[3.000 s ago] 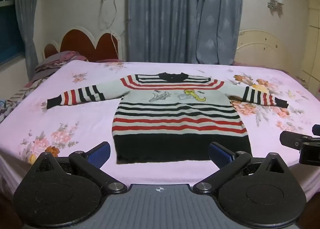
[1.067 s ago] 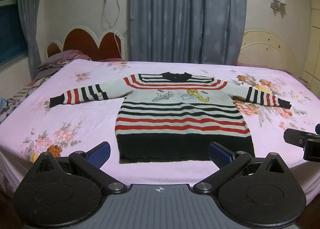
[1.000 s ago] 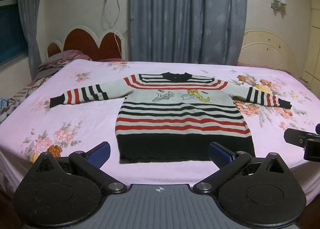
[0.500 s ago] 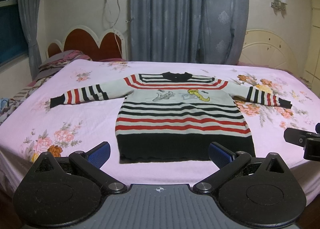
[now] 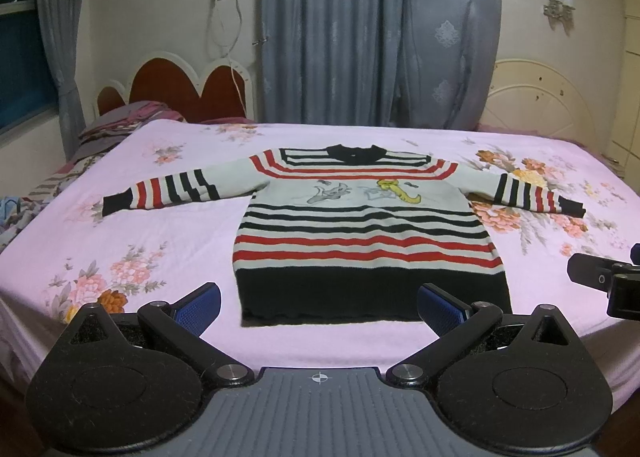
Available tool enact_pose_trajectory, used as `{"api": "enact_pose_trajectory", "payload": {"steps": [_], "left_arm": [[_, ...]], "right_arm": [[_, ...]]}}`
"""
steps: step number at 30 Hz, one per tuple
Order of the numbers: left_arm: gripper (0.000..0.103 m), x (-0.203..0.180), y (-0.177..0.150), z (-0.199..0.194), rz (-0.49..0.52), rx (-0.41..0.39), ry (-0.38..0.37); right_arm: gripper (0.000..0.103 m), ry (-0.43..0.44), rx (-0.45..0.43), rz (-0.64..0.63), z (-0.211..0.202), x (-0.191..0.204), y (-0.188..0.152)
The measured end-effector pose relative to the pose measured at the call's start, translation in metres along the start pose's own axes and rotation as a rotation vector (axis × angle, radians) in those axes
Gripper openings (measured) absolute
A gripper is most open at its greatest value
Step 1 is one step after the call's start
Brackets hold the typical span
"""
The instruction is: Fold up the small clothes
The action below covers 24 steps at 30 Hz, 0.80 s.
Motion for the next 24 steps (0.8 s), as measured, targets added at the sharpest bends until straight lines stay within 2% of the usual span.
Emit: {"api": "enact_pose_trajectory", "payload": {"steps": [9,17,20,24], "left_arm": [[0.103,0.002,-0.001,0.003,-0.003,0.016,0.005],[0.103,0.014,0.007,0.029,-0.069,0.032,-0.023],[0.103,0.017,0.014,0.043,-0.100,0.009,-0.074],[0.103,0.018,0.030,0.064,-0.125,-0.053,-0.087]], "right_arm": [[0.102,-0.004,0.002,0.006,0.003,-0.001,0.000],[0.102,-0.026,0.000,0.040,0.023,-0.011,0.007],[0.102,-0.050,-0.006,0.062,0.034,-0.017,0.013],[0.102,-0.080,-0.002,0.093,0.055,-0.026,0.021]]}}
Point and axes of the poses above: each gripper's, at about its wrist camera, not at the fingertips, and z roughly the way its jaws point, x to its left, y to its top, the point moved 5 cm from there along z, roughly the way its jaws point, and after that the axes turned 7 degrees about z, right-handed, at the moved point
